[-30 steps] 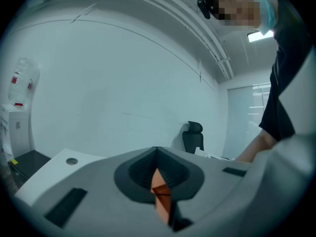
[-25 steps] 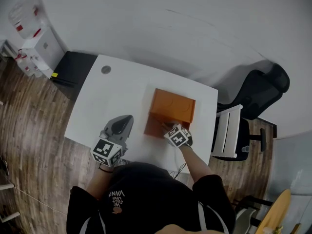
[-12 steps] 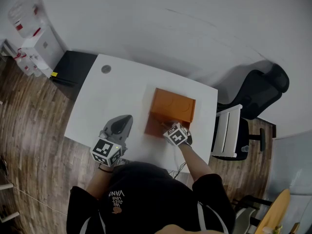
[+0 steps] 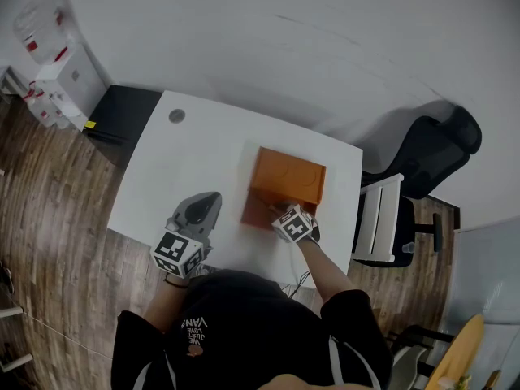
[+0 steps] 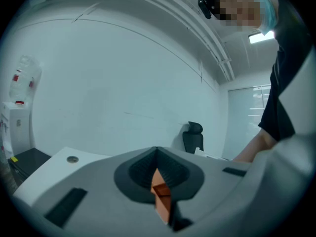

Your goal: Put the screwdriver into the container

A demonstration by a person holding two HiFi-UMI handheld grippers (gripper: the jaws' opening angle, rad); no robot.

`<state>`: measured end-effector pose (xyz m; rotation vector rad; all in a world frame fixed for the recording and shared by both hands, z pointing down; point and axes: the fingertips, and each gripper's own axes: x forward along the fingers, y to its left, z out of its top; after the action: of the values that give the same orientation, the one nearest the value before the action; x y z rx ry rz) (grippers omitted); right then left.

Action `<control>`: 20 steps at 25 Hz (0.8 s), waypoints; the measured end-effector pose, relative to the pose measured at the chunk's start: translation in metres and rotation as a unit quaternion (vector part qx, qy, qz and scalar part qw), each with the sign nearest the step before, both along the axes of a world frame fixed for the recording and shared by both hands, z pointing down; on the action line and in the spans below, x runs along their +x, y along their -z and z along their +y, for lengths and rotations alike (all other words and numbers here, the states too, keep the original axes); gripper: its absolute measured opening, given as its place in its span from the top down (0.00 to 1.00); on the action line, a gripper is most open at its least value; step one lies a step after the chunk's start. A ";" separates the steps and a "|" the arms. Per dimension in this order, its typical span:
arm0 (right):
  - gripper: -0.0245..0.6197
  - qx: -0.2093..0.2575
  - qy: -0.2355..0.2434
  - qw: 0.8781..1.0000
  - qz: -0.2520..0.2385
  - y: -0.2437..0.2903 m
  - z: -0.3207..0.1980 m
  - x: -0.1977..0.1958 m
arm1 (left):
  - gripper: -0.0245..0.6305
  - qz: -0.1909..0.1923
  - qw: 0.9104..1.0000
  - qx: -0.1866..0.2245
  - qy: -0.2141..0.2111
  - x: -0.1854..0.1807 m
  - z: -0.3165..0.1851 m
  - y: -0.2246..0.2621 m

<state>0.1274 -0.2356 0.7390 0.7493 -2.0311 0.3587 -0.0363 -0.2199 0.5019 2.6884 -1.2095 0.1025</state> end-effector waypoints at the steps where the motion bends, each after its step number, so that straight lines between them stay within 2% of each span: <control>1: 0.82 0.000 -0.001 1.000 0.000 0.000 0.000 0.000 | 0.94 0.000 1.000 -0.001 0.000 0.000 0.000 0.000; 20: 0.79 0.025 -0.023 0.999 -0.019 0.020 -0.001 0.001 | 0.94 0.002 1.000 0.000 -0.006 0.003 0.002 0.000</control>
<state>0.1282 -0.2371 0.7193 0.8276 -2.0675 0.3518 -0.0331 -0.2178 0.5018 2.6946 -1.1916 0.0993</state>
